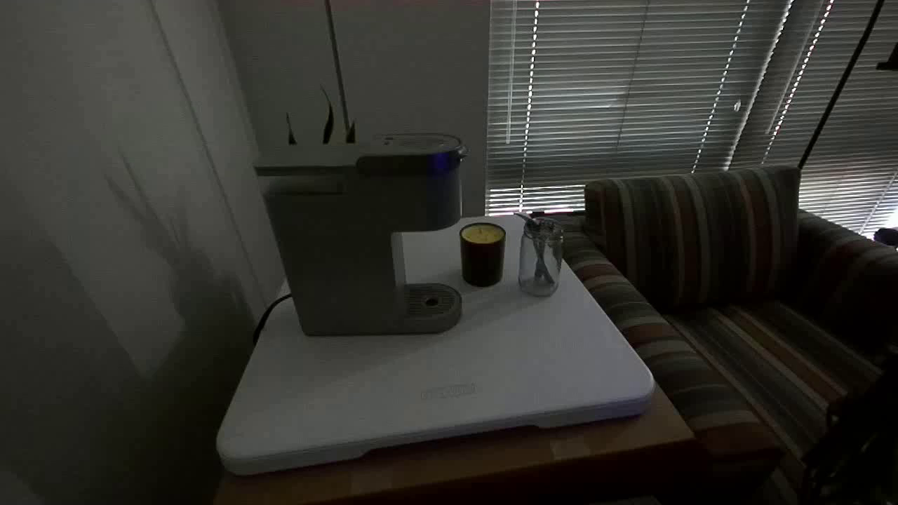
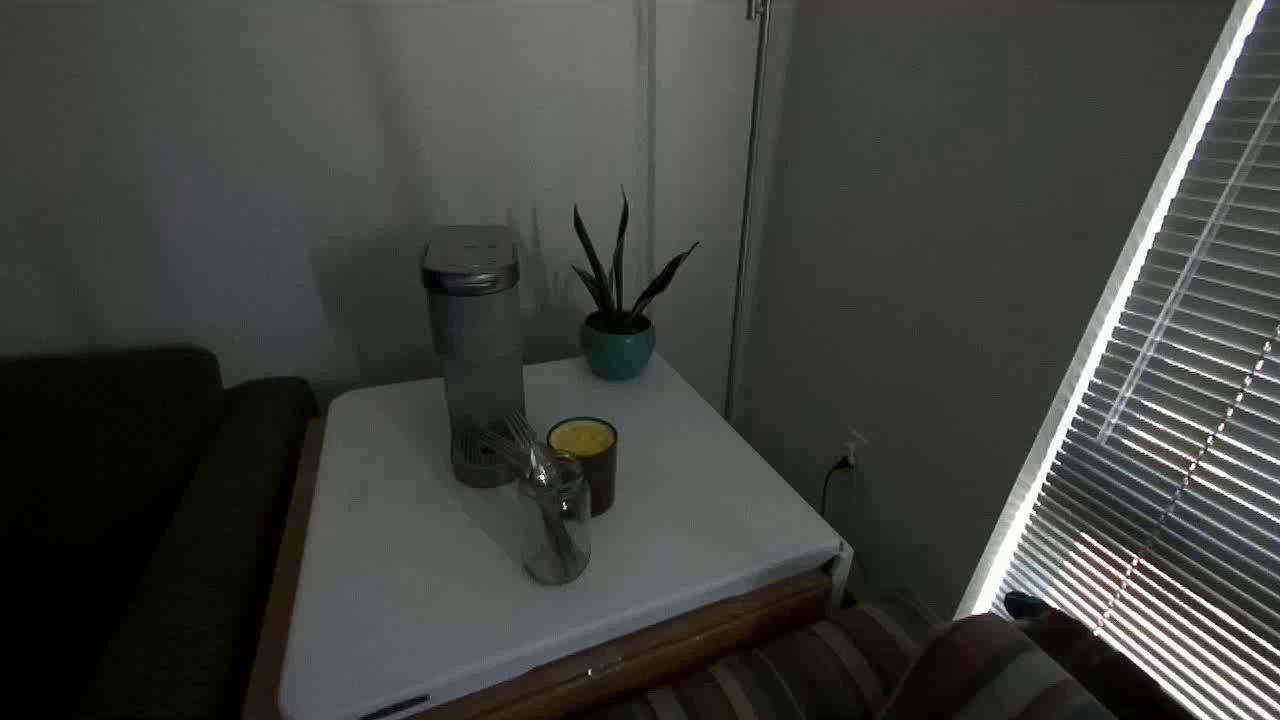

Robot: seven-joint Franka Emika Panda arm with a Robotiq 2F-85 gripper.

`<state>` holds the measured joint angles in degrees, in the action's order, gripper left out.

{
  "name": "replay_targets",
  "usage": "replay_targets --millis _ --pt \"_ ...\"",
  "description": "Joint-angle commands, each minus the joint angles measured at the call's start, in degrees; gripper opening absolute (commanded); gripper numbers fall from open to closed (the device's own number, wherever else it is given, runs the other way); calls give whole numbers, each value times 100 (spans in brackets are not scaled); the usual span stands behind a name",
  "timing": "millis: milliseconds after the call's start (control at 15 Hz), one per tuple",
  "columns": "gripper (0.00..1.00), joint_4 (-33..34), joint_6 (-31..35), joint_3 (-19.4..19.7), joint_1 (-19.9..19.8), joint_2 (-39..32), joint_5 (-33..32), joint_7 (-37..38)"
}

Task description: Open the coffee maker

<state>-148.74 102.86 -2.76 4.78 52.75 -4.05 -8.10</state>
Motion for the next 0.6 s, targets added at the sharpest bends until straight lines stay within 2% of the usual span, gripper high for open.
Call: replay_targets --millis 0,133,267,533 --pt "100 17 -18 33 49 -8 -31 33" --pt "100 -23 156 130 257 -2 55 -289" --pt "100 -5 378 132 288 -118 51 -292" --pt "100 -34 1505 186 124 -619 155 190"
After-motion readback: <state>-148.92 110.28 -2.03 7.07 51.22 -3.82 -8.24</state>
